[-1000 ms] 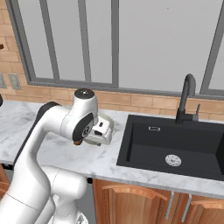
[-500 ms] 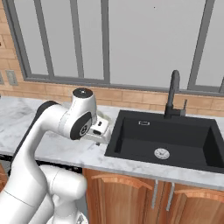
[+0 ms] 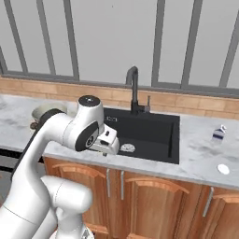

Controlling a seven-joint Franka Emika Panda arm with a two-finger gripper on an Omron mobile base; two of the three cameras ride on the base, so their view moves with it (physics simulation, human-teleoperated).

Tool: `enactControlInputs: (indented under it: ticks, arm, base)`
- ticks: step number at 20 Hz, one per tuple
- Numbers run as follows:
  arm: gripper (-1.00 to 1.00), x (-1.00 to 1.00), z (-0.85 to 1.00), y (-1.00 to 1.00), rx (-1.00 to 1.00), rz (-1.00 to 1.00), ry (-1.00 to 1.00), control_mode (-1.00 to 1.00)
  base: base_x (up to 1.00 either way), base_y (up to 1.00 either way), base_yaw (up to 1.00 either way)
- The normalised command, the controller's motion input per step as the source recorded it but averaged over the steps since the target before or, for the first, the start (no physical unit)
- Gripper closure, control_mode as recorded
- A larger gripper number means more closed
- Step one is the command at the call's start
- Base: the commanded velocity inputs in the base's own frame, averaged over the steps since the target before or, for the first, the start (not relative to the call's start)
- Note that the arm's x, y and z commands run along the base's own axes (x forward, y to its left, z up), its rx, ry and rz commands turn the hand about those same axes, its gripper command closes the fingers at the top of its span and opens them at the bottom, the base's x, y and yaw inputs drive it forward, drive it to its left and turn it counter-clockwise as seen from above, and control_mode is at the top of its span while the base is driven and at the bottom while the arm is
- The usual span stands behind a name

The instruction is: Gather the eggs and milk located in the vicinity of the sink area and place them right next to the bowl.

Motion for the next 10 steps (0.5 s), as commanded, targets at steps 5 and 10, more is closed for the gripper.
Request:
enactControlInputs:
  ticks: [5, 10]
  arm:
    - [-1.00, 0.00, 0.00, 0.00, 0.00, 0.00, 0.00, 1.00]
    - [-1.00, 0.00, 0.00, 0.00, 0.00, 0.00, 0.00, 1.00]
  base:
    - [0.41, -1.00, 0.02]
    - [0.62, -1.00, 0.00]
